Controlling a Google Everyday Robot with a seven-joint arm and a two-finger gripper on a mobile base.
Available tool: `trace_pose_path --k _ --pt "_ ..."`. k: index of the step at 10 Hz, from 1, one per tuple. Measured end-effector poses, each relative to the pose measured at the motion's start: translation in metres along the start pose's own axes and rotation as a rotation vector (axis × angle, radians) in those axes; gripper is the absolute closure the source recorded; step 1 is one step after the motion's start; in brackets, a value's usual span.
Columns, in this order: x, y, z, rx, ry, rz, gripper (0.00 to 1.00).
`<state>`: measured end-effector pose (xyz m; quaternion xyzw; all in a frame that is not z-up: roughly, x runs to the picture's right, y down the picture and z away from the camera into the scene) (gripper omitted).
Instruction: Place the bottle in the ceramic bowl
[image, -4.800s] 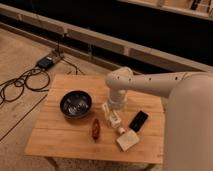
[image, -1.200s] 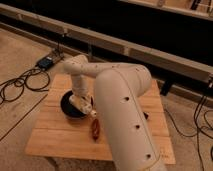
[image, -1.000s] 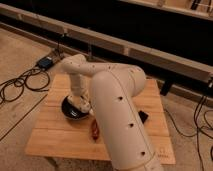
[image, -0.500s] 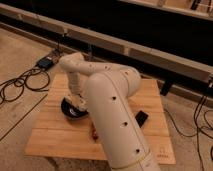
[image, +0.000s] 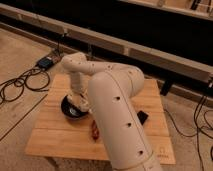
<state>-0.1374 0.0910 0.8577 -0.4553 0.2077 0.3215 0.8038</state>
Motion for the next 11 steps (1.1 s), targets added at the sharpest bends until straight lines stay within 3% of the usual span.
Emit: trace_pose_path --k 5,9,11 --pt "-0.001 0.004 -0.007 -0.030 -0.043 0.031 0.32" --pt "0.009 -0.015 -0.020 -0.019 -0.089 0.126 0.32" --pt "0.007 -0.012 -0.020 -0.020 -0.089 0.121 0.32"
